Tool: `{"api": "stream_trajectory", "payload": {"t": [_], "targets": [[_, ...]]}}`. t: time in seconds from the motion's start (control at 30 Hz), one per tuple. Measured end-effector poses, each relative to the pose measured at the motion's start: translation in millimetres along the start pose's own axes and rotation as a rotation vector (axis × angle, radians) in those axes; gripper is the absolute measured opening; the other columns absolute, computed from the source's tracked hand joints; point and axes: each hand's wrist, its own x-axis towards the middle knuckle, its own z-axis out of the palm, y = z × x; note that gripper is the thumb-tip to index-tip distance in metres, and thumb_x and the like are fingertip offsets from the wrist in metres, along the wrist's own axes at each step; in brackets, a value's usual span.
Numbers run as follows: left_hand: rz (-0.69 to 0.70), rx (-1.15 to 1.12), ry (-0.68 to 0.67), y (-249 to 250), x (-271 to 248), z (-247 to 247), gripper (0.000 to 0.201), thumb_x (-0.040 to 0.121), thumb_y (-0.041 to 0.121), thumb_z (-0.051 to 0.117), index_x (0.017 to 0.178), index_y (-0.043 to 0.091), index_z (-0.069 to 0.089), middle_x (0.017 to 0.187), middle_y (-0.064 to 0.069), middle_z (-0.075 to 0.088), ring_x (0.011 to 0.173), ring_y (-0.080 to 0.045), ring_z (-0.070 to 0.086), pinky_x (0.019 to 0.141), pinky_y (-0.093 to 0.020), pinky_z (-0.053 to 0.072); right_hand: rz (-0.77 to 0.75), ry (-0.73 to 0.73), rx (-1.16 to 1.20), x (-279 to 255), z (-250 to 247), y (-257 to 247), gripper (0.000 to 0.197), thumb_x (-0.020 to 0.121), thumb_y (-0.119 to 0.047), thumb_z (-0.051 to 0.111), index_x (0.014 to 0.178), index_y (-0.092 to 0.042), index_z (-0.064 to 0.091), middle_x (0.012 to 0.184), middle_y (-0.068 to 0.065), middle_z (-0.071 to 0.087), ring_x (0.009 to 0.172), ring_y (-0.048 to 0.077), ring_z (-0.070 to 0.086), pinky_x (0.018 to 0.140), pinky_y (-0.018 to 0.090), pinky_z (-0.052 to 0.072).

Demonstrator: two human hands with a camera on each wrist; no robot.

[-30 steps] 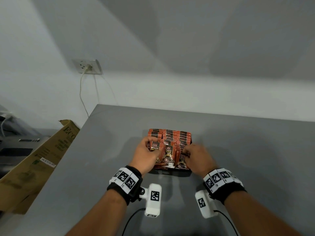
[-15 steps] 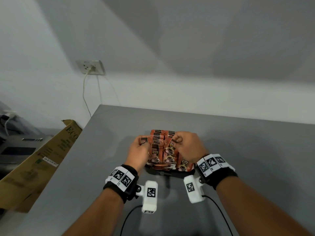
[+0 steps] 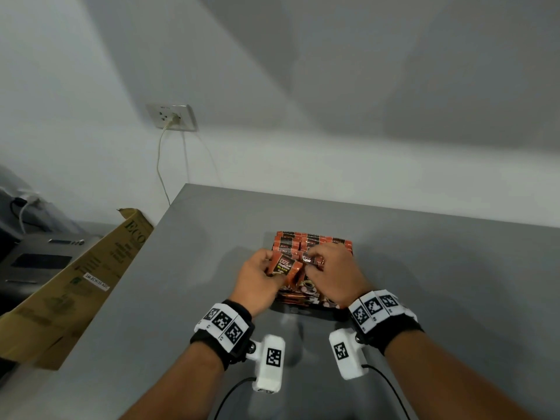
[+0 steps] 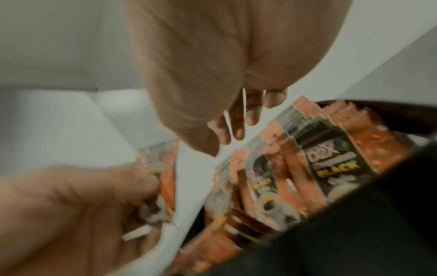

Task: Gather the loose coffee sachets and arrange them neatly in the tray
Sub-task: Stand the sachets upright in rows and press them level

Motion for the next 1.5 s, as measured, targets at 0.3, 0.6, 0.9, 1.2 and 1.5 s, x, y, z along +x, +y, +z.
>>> {"api": "stream_trajectory", "payload": {"t": [0.3,0.6,0.9,1.2,1.5], "targets": [[0.071,0.107,-0.093,-1,1,11,0.038,0.077,-0.003,0.075,0.103,0.021,0.06,0.093,-0.003,0.075,0.087,-0.025,0.072,0.082,-0.043,0.059,0.001,-0.084,0.289,0,-17,-18,0.019,0.089,-0.006,0.068,0.099,-0.019,0.077,0.083,-0.007,0.075,0.066,0.001,0.068,0.063,0.016,0.052],[0.077,0.699,-0.232,-23,-12,3,0.05,0.07,0.02,0.074,0.116,0.027,0.057,0.113,0.008,0.07,0.106,-0.014,0.065,0.097,-0.035,0.052,0.085,0.16,0.286,16,-11,-16,0.013,0.091,-0.001,0.065,0.093,-0.008,0.075,0.071,-0.005,0.074,0.056,-0.004,0.065,0.052,0.01,0.048],[0.237,0.745,-0.124,-33,-15,2,0.021,0.09,0.014,0.057,0.099,0.029,0.069,0.097,0.011,0.073,0.09,-0.014,0.067,0.09,-0.033,0.053,0.056,-0.123,0.051,19,19,-25,0.017,0.094,-0.006,0.063,0.101,-0.014,0.076,0.098,0.003,0.077,0.08,0.008,0.069,0.079,0.021,0.059],[0.285,0.714,-0.117,-38,-18,4,0.03,0.085,0.011,0.057,0.108,0.026,0.071,0.106,0.009,0.074,0.099,-0.016,0.067,0.098,-0.034,0.049,-0.02,-0.193,-0.164,14,33,-23,0.032,0.094,-0.004,0.062,0.124,-0.012,0.068,0.123,0.005,0.059,0.117,0.021,0.056,0.101,0.029,0.045],[0.353,0.691,-0.107,-40,-18,4,0.024,0.091,0.012,0.056,0.101,0.023,0.074,0.101,0.007,0.074,0.091,-0.014,0.067,0.092,-0.031,0.052,-0.056,-0.51,-0.019,1,6,-25,0.036,0.103,-0.019,0.041,0.099,-0.007,0.074,0.099,0.005,0.073,0.094,0.016,0.064,0.085,0.027,0.046]]}}
